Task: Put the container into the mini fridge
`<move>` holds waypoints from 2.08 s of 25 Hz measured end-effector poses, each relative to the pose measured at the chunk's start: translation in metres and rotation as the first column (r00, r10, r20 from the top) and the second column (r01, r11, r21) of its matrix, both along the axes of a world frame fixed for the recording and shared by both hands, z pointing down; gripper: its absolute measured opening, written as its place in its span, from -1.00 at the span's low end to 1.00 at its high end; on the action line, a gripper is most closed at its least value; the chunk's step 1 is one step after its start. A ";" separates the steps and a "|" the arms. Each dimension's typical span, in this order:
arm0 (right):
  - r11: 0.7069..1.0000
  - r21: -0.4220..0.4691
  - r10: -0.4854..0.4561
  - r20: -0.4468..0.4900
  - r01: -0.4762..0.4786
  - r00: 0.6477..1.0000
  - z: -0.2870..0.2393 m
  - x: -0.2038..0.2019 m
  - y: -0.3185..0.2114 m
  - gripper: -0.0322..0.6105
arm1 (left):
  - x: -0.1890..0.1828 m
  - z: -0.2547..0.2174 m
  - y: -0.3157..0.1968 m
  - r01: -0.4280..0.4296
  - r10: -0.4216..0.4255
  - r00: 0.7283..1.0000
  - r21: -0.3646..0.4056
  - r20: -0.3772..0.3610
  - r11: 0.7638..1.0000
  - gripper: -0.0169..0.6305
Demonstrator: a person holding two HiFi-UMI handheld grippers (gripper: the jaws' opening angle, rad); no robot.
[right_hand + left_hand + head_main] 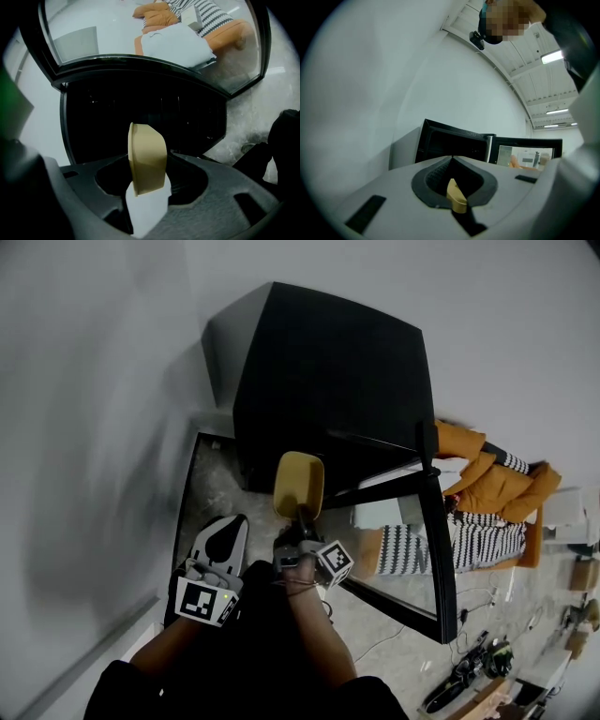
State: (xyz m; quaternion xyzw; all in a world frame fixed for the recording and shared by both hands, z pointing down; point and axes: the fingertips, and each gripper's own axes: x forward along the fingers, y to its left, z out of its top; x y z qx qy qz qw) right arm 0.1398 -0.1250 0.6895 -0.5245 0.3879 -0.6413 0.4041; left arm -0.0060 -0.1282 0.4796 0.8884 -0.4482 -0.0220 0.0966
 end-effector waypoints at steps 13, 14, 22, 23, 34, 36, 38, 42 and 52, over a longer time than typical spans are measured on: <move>1.000 0.003 0.010 -0.068 -0.010 0.998 0.069 0.011 -0.059 -0.31 | -0.008 0.033 -0.025 -0.032 0.033 0.999 -0.010 0.004 0.999 -0.93; 1.000 0.001 0.013 -0.067 -0.013 0.998 0.071 0.010 -0.062 -0.31 | -0.008 0.035 -0.026 -0.038 0.038 0.999 -0.012 0.005 0.999 -0.93; 0.999 -0.030 0.025 -0.069 -0.028 0.997 0.091 0.012 -0.078 -0.31 | -0.006 0.044 -0.033 -0.059 0.060 0.998 -0.023 0.010 0.998 -0.93; 0.999 -0.031 0.026 -0.071 -0.028 0.997 0.093 0.012 -0.079 -0.31 | -0.005 0.049 -0.032 -0.065 0.065 0.998 -0.032 0.014 0.997 -0.93; 0.999 -0.018 0.038 -0.077 -0.039 0.996 0.104 0.018 -0.097 -0.31 | -0.004 0.062 -0.031 -0.082 0.082 0.997 -0.054 0.006 0.995 -0.93; 0.999 -0.015 0.039 -0.078 -0.040 0.996 0.107 0.019 -0.101 -0.31 | -0.004 0.063 -0.032 -0.077 0.077 0.997 -0.050 0.005 0.996 -0.93; 0.999 -0.013 0.041 -0.077 -0.042 0.996 0.109 0.020 -0.105 -0.32 | -0.004 0.064 -0.033 -0.074 0.074 0.997 -0.049 0.005 0.996 -0.93; 0.999 -0.006 0.045 -0.074 -0.045 0.996 0.112 0.019 -0.113 -0.32 | -0.007 0.065 -0.033 -0.075 0.075 0.997 -0.054 0.013 0.996 -0.93; 0.998 0.007 0.060 -0.074 -0.059 0.995 0.120 0.022 -0.129 -0.33 | -0.010 0.069 -0.039 -0.063 0.064 0.998 -0.061 0.011 0.996 -0.93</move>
